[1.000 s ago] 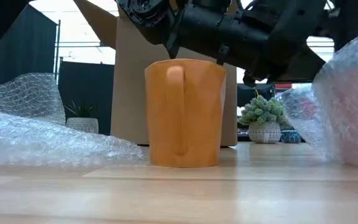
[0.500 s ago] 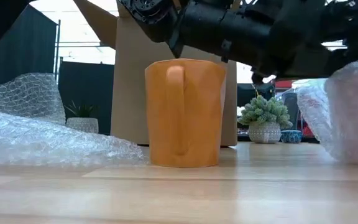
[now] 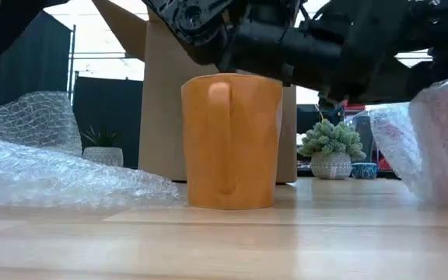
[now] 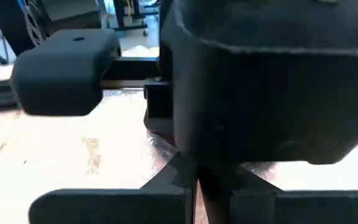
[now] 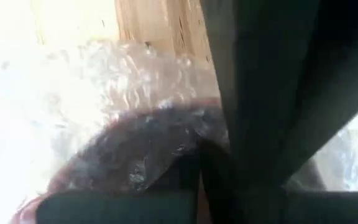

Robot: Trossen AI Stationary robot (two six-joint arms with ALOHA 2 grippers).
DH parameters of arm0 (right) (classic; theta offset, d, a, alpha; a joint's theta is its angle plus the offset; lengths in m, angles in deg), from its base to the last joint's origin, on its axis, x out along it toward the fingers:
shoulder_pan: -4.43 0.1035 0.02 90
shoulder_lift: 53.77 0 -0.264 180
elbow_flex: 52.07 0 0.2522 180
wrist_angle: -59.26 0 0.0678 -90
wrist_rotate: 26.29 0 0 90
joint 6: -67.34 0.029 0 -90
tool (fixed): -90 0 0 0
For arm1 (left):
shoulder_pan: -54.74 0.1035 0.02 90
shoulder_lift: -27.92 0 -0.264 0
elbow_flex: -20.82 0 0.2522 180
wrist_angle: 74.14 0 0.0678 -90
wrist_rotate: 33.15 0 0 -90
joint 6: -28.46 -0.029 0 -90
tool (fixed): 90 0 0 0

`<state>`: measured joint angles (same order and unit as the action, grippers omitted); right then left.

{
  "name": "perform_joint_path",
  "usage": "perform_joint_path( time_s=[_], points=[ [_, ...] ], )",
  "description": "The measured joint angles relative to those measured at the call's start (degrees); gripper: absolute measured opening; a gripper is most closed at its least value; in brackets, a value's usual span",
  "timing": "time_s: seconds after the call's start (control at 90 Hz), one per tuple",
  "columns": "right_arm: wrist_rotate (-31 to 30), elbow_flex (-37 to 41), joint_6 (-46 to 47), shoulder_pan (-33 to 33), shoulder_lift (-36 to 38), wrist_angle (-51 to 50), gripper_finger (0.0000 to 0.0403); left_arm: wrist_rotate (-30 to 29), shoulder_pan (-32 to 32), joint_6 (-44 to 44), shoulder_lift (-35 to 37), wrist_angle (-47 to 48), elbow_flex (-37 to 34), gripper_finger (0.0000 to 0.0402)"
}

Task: Wrap mug
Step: Wrap the pink mug with the transparent bubble wrap

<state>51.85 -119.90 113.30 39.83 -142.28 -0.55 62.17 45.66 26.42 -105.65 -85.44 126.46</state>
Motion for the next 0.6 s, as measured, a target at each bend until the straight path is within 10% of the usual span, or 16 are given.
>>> perform_joint_path(
  time_s=[0.6],
  points=[
    [-0.59, -19.06, 0.34, 0.39, 0.08, -25.14, 0.0182, 0.29, -0.53, -0.85, -0.32, 1.54, 1.77, 0.0000]
  ],
)
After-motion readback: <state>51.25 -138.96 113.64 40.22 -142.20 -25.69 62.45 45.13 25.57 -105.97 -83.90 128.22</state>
